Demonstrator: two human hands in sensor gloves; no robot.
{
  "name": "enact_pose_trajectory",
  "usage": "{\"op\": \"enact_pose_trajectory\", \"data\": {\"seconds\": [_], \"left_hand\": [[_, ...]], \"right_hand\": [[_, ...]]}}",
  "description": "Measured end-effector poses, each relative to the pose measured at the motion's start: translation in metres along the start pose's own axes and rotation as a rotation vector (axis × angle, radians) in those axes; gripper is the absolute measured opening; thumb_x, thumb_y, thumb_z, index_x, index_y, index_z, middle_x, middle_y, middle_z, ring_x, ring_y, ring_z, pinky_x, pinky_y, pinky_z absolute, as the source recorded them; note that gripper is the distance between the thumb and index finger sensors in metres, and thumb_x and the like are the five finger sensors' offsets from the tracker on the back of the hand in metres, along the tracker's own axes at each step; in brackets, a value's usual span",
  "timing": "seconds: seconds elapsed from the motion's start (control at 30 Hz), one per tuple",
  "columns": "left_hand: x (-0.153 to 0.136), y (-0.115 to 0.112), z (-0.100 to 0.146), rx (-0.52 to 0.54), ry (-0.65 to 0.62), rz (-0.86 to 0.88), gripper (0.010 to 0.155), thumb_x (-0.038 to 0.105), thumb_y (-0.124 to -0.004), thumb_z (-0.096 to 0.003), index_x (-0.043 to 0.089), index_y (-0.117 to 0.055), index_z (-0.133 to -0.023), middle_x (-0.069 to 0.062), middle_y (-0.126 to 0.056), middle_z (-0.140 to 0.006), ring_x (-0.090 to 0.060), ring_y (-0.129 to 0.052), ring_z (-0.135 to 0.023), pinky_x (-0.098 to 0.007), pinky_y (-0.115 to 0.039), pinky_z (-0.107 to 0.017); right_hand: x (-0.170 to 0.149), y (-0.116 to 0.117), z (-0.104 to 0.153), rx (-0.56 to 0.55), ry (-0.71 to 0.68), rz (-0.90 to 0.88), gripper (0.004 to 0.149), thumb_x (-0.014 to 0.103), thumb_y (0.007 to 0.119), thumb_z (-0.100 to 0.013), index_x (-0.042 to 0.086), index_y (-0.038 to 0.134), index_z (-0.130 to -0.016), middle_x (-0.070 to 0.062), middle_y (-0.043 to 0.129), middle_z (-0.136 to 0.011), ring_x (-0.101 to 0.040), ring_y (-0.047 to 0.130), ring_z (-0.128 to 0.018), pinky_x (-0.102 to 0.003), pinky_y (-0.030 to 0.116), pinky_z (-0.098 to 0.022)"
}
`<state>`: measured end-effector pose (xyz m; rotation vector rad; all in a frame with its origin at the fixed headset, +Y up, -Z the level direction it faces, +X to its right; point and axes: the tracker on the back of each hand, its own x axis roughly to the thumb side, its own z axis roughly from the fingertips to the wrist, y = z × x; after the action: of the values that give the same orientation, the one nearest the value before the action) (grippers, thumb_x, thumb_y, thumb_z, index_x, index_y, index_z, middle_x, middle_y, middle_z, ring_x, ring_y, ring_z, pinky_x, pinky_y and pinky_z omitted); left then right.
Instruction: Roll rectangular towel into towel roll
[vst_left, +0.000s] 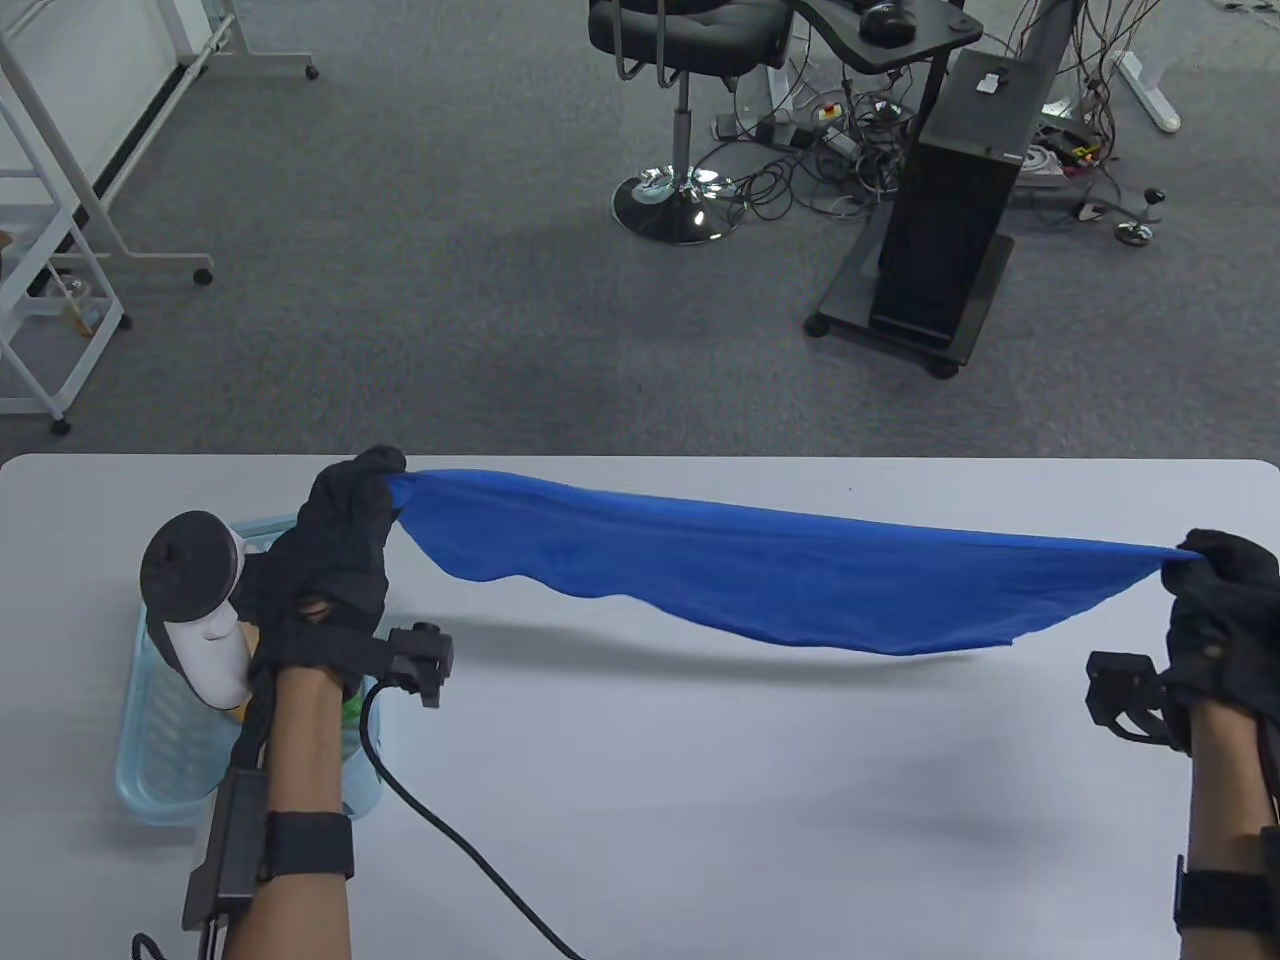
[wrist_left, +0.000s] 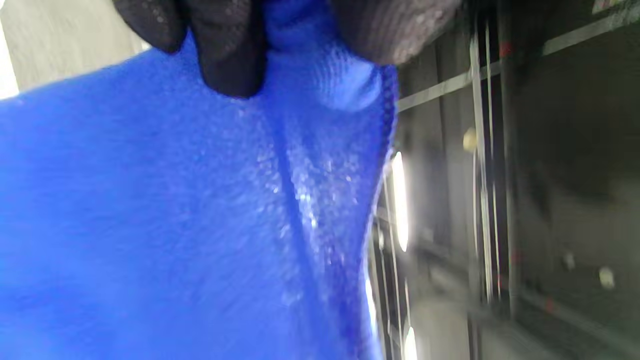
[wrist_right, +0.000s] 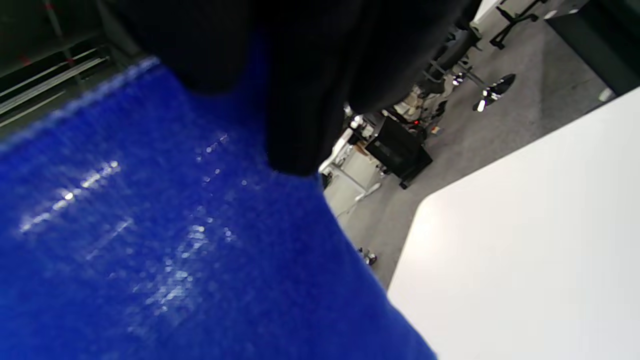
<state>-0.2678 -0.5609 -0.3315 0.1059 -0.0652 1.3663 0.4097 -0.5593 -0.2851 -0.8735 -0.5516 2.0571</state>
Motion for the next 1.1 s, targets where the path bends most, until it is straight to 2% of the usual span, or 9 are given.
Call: {"op": "enact_pose_trajectory", "data": {"seconds": [0.03, 0.13, 0.17, 0.27, 0.4, 0.53, 0.7, 0.83, 1.1], "left_hand": [[-0.003, -0.002, 0.004, -0.020, 0.008, -0.048, 0.045, 0.037, -0.068, -0.0484, 0.018, -0.081, -0.087, -0.013, -0.067, -0.110, -0.031, -0.074, -0.098, -0.057, -0.059, -0.068], [-0.015, -0.016, 0.019, -0.052, 0.069, -0.402, 0.044, 0.040, -0.077, -0.0460, 0.025, -0.092, -0.085, -0.018, -0.074, -0.107, -0.042, -0.088, -0.087, -0.061, -0.070, -0.059], [-0.020, -0.022, 0.024, -0.045, 0.096, -0.547, 0.044, 0.040, -0.079, -0.0444, 0.027, -0.095, -0.084, -0.018, -0.075, -0.106, -0.041, -0.084, -0.087, -0.060, -0.068, -0.060], [-0.035, -0.035, 0.034, -0.088, 0.157, -0.779, 0.044, 0.040, -0.083, -0.0413, 0.029, -0.097, -0.082, -0.017, -0.069, -0.108, -0.044, -0.070, -0.092, -0.062, -0.058, -0.064], [-0.050, -0.048, 0.044, -0.132, 0.239, -0.916, 0.043, 0.036, -0.085, -0.0411, 0.021, -0.091, -0.081, -0.017, -0.064, -0.109, -0.047, -0.055, -0.097, -0.064, -0.047, -0.067], [-0.053, -0.052, 0.047, -0.122, 0.259, -1.002, 0.042, 0.039, -0.088, -0.0393, 0.027, -0.091, -0.080, -0.017, -0.064, -0.109, -0.048, -0.051, -0.098, -0.065, -0.044, -0.068], [-0.049, -0.052, 0.043, -0.043, 0.272, -1.041, 0.044, 0.047, -0.078, -0.0407, 0.020, -0.101, -0.067, -0.018, -0.066, -0.108, -0.048, -0.050, -0.098, -0.065, -0.043, -0.068], [-0.052, -0.063, 0.035, -0.050, 0.318, -1.152, 0.044, 0.047, -0.078, -0.0411, 0.020, -0.099, -0.069, -0.019, -0.064, -0.109, -0.048, -0.048, -0.099, -0.065, -0.042, -0.069], [-0.071, -0.093, 0.010, -0.086, 0.383, -1.405, 0.044, 0.046, -0.077, -0.0421, 0.021, -0.097, -0.072, -0.016, -0.062, -0.111, -0.047, -0.047, -0.100, -0.064, -0.042, -0.070]], "right_hand": [[-0.006, 0.000, 0.002, 0.013, -0.001, 0.020, 0.044, 0.027, 0.078, -0.033, 0.021, 0.085, -0.076, -0.011, 0.079, -0.086, -0.012, 0.100, -0.067, -0.039, 0.076, -0.060], [-0.037, 0.012, 0.011, 0.094, 0.007, 0.096, 0.044, 0.028, 0.078, -0.034, 0.021, 0.085, -0.077, -0.011, 0.079, -0.087, -0.013, 0.100, -0.067, -0.042, 0.075, -0.060], [-0.049, 0.017, 0.016, 0.136, 0.024, 0.099, 0.045, 0.029, 0.079, -0.034, 0.021, 0.086, -0.077, -0.011, 0.080, -0.087, -0.014, 0.100, -0.067, -0.043, 0.075, -0.060], [-0.069, 0.026, 0.024, 0.204, 0.065, 0.094, 0.045, 0.029, 0.079, -0.034, 0.021, 0.087, -0.077, -0.012, 0.082, -0.085, -0.020, 0.101, -0.064, -0.048, 0.075, -0.058], [-0.081, 0.027, 0.029, 0.286, 0.089, 0.169, 0.045, 0.029, 0.079, -0.034, 0.021, 0.088, -0.078, -0.013, 0.082, -0.084, -0.022, 0.100, -0.059, -0.052, 0.072, -0.058], [-0.080, 0.025, 0.027, 0.327, 0.095, 0.252, 0.045, 0.030, 0.079, -0.034, 0.022, 0.090, -0.078, -0.010, 0.081, -0.080, -0.021, 0.096, -0.053, -0.053, 0.071, -0.058], [-0.078, 0.030, 0.021, 0.339, 0.099, 0.310, 0.045, 0.029, 0.080, -0.034, 0.020, 0.091, -0.077, -0.008, 0.084, -0.072, -0.020, 0.096, -0.044, -0.052, 0.073, -0.056], [-0.080, 0.050, 0.014, 0.366, 0.065, 0.476, 0.049, 0.028, 0.082, -0.033, 0.019, 0.085, -0.082, -0.007, 0.088, -0.066, -0.019, 0.097, -0.037, -0.051, 0.076, -0.054], [-0.095, 0.090, 0.007, 0.391, 0.023, 0.734, 0.046, 0.029, 0.082, -0.032, 0.019, 0.090, -0.076, -0.007, 0.091, -0.061, -0.018, 0.098, -0.032, -0.049, 0.078, -0.051]]}}
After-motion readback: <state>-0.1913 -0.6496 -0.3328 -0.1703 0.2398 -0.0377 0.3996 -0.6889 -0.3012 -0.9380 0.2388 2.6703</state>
